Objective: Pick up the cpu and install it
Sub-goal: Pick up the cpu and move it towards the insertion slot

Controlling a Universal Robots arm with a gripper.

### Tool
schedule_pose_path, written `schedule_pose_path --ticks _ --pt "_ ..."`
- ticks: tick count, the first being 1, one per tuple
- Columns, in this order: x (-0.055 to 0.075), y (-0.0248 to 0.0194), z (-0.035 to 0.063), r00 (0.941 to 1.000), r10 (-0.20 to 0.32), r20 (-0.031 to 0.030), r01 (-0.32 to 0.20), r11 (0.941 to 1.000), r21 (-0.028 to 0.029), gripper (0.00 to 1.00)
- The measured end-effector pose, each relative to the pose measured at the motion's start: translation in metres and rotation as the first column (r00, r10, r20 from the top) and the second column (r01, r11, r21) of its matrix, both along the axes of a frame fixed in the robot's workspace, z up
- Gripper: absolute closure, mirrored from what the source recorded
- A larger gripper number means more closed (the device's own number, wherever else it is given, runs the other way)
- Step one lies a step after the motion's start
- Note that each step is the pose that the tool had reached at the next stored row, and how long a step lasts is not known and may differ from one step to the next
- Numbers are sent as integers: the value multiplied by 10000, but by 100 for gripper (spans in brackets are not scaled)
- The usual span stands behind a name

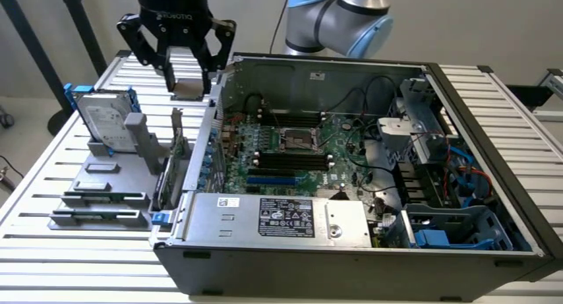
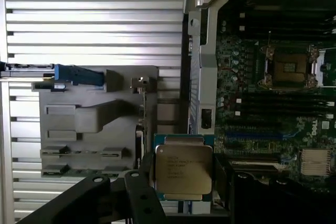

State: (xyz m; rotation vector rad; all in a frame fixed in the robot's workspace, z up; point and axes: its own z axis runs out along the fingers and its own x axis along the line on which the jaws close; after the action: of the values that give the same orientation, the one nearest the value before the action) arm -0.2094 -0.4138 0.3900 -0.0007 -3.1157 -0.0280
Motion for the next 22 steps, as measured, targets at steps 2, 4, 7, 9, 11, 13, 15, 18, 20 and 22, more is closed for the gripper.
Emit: schedule_pose_path --ticks 2,4,7,9,11,13,15,18,20,22 --pt "90 5 0 10000 0 0 0 10000 4 45" --pt "180 11 0 10000 1 0 -1 10000 7 45" --pt "316 19 0 10000 0 0 0 10000 11 45" --pt "409 25 0 10000 1 0 -1 10000 17 45" --pt "499 31 0 10000 1 0 -1 10000 21 45" --pt "589 39 0 10000 0 0 0 10000 25 45" --pt "678 53 0 10000 1 0 -1 10000 25 45" --pt "795 100 -3 10000 1 0 -1 10000 25 45" --pt "858 152 -14 10000 1 0 -1 10000 25 45" --pt "918 211 -33 10000 0 0 0 10000 26 45"
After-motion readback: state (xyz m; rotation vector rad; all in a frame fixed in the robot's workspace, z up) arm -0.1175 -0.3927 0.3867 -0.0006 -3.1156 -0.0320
